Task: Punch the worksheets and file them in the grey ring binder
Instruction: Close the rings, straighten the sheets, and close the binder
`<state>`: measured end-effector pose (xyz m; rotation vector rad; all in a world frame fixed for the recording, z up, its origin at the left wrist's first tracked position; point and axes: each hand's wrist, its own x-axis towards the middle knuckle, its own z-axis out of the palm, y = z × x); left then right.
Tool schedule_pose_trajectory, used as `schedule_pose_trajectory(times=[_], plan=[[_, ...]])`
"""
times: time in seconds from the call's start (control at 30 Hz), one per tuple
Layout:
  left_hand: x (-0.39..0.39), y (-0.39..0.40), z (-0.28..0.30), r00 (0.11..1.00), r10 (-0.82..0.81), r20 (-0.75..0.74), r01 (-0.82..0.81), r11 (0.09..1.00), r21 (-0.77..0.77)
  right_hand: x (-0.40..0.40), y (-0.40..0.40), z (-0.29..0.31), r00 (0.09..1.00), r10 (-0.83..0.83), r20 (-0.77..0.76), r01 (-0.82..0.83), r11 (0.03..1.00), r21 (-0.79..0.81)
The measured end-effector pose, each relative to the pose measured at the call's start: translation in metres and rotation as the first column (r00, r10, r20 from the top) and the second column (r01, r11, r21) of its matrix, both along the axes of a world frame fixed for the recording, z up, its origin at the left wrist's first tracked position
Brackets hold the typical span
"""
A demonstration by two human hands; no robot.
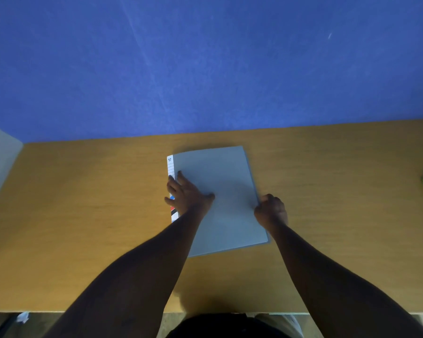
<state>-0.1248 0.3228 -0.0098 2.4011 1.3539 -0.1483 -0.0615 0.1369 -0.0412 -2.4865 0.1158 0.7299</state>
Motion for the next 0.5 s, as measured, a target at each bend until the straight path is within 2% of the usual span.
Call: schedule_pose_trajectory(times=[0.1, 0.2, 0.37, 0.5], plan=[[-0.002, 0.008, 0.001, 0.982, 0.189, 0.002, -0.187, 0.975, -0.116, -0.001, 0.002, -0.002, 0.999, 0.025, 0.031, -0.024, 0.999, -0.041], [-0.004, 0.014, -0.002, 0.955, 0.296, -0.003, -0.289, 0.928, -0.235, -0.002, 0.005, -0.005, 0.998, 0.023, 0.059, -0.019, 0.998, -0.067], [-0.006, 0.016, -0.008, 0.943, 0.332, 0.023, -0.310, 0.902, -0.300, -0.001, 0.006, -0.003, 0.997, -0.025, 0.072, 0.028, 0.999, -0.047], [-0.005, 0.016, -0.005, 0.950, 0.310, 0.028, -0.291, 0.917, -0.272, 0.003, 0.005, -0.002, 0.997, -0.076, -0.017, 0.076, 0.997, 0.000]])
